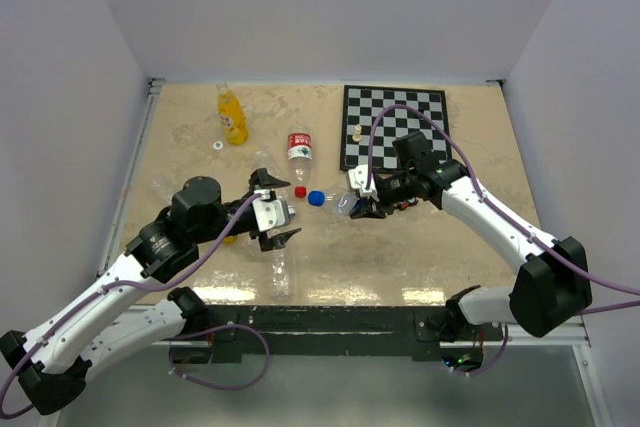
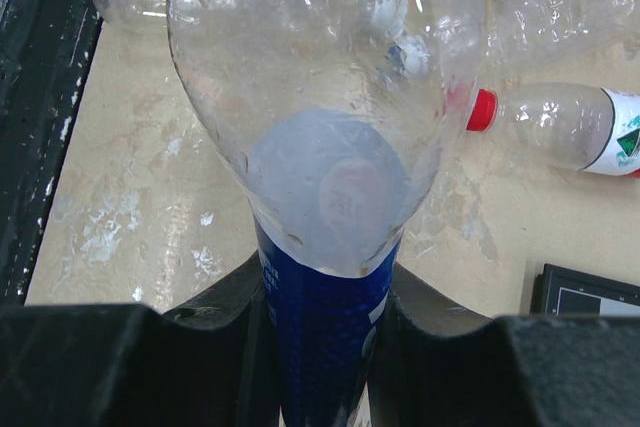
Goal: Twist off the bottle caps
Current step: Unscrew the bottle cap from the plastic bottle.
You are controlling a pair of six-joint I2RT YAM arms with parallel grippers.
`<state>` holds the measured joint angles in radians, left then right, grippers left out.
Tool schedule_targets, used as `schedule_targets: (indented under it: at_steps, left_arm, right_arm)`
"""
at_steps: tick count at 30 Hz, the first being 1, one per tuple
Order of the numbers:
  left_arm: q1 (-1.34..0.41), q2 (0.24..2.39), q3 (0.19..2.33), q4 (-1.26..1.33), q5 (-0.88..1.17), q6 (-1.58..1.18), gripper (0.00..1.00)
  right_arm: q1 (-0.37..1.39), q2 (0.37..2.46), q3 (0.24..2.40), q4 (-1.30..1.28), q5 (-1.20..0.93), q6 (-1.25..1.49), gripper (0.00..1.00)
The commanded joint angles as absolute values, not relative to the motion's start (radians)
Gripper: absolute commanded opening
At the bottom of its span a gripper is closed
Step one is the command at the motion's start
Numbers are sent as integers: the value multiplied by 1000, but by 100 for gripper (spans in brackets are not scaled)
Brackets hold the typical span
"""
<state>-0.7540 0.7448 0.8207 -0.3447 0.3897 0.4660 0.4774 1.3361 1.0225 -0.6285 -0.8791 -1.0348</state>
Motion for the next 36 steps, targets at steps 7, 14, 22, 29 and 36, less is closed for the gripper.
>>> schedule_targets:
  at_steps: [7,14,22,29,36]
  left_arm:
    - [-755,744,830,-299,413,500,98]
    - [-755,753,836,-301,420,511,98]
    - [-755,758,839,-304,426,512,98]
    - [-756,762,842,-305,431,517,98]
    - [-756,762,839,-305,434,518,98]
  right_arm:
    - [477,1335,1058,-635,-896,-1052,0]
    - [477,1336,1058,-638,-896,-1054,0]
    - [477,1339,1060,-640,-894,-1055,0]
    - [477,1339,1060,-641,-896,-1058,0]
    - [477,1338,1060,-643,-896,-1060,0]
